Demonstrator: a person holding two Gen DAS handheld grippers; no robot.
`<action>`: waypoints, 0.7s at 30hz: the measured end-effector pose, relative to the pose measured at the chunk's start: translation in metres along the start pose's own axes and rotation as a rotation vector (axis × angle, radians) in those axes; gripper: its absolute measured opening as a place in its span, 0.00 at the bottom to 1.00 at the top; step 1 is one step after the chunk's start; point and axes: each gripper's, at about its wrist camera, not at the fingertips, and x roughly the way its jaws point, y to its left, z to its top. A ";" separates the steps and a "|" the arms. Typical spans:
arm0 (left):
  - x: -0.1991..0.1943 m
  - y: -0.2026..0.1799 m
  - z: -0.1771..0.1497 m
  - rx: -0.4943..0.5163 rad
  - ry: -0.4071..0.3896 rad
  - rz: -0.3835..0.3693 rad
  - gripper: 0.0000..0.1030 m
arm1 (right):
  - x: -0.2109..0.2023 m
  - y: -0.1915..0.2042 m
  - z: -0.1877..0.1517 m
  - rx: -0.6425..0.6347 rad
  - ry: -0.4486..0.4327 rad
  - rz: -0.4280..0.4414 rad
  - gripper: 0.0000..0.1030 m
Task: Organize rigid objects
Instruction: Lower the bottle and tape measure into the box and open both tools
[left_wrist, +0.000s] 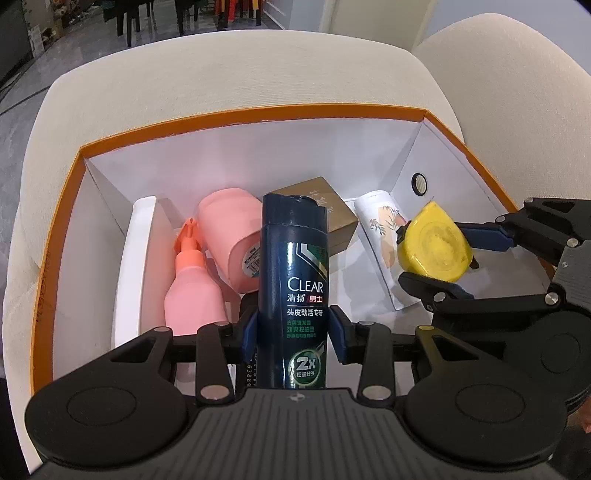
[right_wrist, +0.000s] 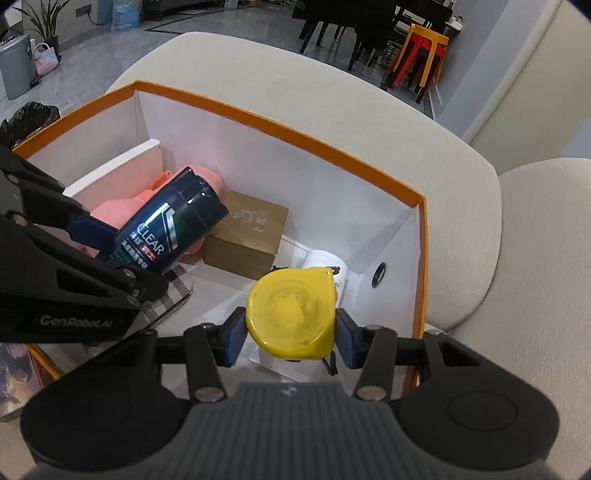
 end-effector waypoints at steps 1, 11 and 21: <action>-0.001 0.001 -0.001 -0.001 -0.001 -0.001 0.44 | 0.000 0.000 0.000 -0.002 0.002 0.005 0.50; 0.000 0.003 -0.004 -0.010 0.004 -0.005 0.44 | 0.001 0.002 0.000 -0.012 0.006 0.014 0.52; -0.005 0.005 -0.004 -0.027 -0.018 -0.020 0.50 | 0.001 0.003 -0.002 0.001 0.001 0.005 0.53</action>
